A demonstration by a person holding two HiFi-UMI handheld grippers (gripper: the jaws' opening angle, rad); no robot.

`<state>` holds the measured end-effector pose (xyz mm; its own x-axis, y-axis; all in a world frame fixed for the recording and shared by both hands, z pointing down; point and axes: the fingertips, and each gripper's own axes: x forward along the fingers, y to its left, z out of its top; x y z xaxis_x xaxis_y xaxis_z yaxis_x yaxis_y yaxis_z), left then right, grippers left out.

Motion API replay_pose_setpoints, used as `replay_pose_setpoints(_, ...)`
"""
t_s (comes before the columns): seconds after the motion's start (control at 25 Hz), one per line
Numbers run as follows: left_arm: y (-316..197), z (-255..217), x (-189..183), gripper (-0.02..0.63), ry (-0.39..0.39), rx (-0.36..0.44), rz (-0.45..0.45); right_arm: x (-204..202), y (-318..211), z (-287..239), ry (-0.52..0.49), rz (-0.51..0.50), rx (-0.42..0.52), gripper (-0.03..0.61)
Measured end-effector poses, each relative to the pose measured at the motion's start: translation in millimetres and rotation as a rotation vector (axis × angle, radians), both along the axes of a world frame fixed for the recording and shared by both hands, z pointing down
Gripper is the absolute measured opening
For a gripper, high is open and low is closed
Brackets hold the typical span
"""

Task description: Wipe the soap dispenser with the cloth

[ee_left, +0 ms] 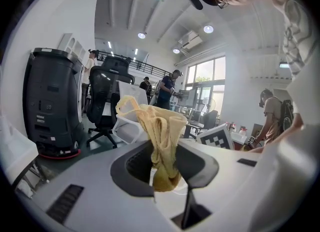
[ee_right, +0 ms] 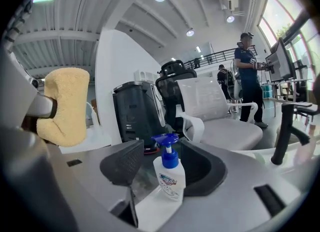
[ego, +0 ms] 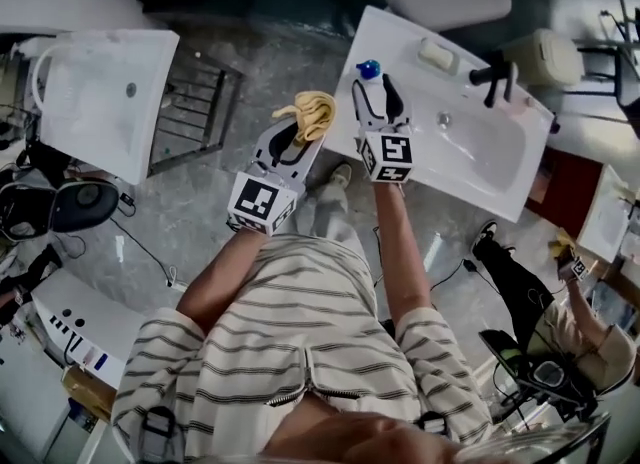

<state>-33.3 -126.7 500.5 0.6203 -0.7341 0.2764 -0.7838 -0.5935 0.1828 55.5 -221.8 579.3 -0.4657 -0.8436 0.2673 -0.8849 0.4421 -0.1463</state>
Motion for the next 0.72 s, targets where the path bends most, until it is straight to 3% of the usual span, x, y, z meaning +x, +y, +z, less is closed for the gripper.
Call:
replay_pose_setpoints(0.32, 9.2, -19.8, 2.9, 0.114, 0.006, 0.041, -0.006, 3.3, 36.0, -41.7, -0.049, 0.03, 0.033, 0.159)
replay_pose_setpoints(0.72, 13.1, -50.3, 10.8, 0.114, 0.007, 0.115, 0.024, 3.7, 72.3, -109.5, -0.083, 0.06, 0.119, 0.015)
